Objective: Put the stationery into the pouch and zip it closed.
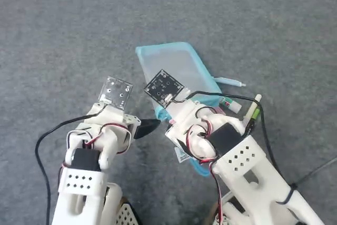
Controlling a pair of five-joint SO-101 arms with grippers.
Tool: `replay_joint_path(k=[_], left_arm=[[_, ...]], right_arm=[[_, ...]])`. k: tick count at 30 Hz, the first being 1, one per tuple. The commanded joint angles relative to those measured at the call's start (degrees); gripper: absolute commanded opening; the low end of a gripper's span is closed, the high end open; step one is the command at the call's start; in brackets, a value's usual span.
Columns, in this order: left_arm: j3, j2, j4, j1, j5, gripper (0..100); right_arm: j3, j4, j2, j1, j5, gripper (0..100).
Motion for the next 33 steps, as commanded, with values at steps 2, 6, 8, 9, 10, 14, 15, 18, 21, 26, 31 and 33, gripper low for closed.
replay_joint_path(k=[2,6,8,9,10,14,15,18,21,26,31,33], left_arm=[[-4.09,-11.87,8.00,0.88,-1.23,39],[-2.59,-23.65,12.31,0.88,-0.44,39],[-0.13,-25.41,11.34,0.88,-0.26,39],[0.75,-25.32,10.64,0.88,-0.26,39],[1.01,-24.88,9.93,0.88,-0.26,39],[0.92,-21.63,8.18,1.05,-0.26,39],[0.92,-20.66,7.82,1.85,-0.26,39],[1.01,-18.37,6.68,4.22,-0.18,39],[1.19,-16.18,5.19,4.40,-0.18,39],[1.19,-12.48,2.02,2.81,-0.18,39],[1.27,-8.53,-1.67,0.44,-0.26,39],[1.27,-7.56,-2.73,0.26,-0.09,39]], right_arm=[[-1.67,-0.13,-2.68,1.80,0.53,0.6],[-1.67,-0.04,-2.86,1.71,0.44,0.6],[-1.85,0.31,-3.30,1.63,0.44,0.6],[-1.93,0.31,-3.30,1.63,0.44,0.6],[-2.02,0.31,-3.30,1.63,0.44,0.6],[-2.02,0.40,-3.30,-0.31,0.44,0.6],[-2.11,0.31,-3.30,-1.10,0.44,0.6],[-2.11,0.31,-3.30,-2.68,-0.09,0.6],[-2.11,0.31,-3.30,-2.68,-0.09,0.6],[-2.64,1.19,-3.47,-2.42,0.00,0.6],[-8.35,8.04,-5.67,-2.33,0.26,0.6],[-9.32,9.89,-6.46,-2.33,1.32,0.6]])
